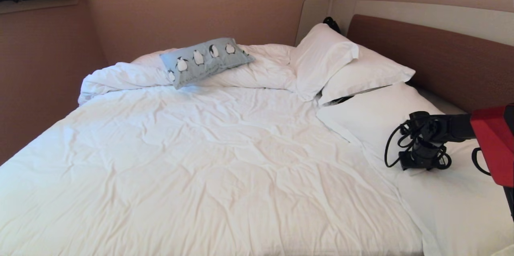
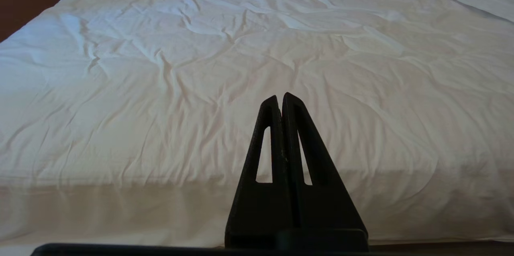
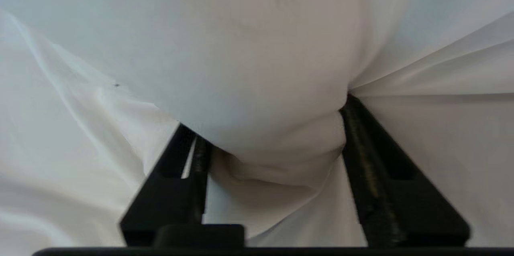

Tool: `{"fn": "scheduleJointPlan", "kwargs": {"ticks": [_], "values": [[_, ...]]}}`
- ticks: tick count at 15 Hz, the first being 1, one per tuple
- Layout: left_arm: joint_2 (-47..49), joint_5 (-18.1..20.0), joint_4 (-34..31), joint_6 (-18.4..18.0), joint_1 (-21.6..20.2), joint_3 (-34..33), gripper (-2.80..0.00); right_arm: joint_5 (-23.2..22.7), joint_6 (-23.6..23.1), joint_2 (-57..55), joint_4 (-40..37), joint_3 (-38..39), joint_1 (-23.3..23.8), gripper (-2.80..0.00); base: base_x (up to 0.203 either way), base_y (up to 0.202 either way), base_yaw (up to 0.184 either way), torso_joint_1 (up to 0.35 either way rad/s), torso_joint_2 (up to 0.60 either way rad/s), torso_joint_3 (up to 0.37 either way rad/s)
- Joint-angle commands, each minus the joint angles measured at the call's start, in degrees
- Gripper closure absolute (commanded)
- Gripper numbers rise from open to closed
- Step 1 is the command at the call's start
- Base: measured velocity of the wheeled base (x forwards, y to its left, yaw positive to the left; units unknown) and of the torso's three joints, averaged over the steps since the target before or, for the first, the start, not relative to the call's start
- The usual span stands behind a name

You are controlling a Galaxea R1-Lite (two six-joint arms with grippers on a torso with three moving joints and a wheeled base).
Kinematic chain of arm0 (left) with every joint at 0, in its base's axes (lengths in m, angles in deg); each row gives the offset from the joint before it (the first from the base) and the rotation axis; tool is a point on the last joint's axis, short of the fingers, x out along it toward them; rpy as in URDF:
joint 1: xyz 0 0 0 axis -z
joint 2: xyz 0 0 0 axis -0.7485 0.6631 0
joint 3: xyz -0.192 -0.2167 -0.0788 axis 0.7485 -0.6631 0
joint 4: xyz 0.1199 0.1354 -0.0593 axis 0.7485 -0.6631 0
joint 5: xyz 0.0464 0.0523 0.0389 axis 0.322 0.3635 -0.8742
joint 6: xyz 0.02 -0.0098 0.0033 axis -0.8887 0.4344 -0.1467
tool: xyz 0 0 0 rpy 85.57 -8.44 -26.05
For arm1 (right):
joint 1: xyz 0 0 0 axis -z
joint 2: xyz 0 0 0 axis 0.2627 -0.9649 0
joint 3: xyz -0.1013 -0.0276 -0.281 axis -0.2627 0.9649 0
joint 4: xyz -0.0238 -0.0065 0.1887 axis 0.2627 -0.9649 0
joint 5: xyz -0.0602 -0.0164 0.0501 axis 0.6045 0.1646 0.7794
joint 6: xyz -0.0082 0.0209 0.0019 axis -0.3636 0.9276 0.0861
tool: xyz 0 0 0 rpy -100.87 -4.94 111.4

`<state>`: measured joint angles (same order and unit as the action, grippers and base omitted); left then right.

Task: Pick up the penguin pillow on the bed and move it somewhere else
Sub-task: Pick up the pillow

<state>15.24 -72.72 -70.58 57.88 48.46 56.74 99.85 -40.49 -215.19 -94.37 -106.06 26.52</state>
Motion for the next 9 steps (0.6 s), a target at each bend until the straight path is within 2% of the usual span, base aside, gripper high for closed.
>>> {"fn": "scheduleJointPlan", "kwargs": {"ticks": [1,9], "values": [[0.0,0.0,0.0,0.0,0.0,0.0,0.00,0.2,0.1,-0.1,0.3,0.0,0.0,0.00,0.000,0.000,0.000,0.000,0.00,0.000],[0.0,0.0,0.0,0.0,0.0,0.0,0.00,0.1,0.7,5.1,-0.4,0.3,-0.1,0.00,0.000,0.000,0.000,0.000,0.00,0.000]]}}
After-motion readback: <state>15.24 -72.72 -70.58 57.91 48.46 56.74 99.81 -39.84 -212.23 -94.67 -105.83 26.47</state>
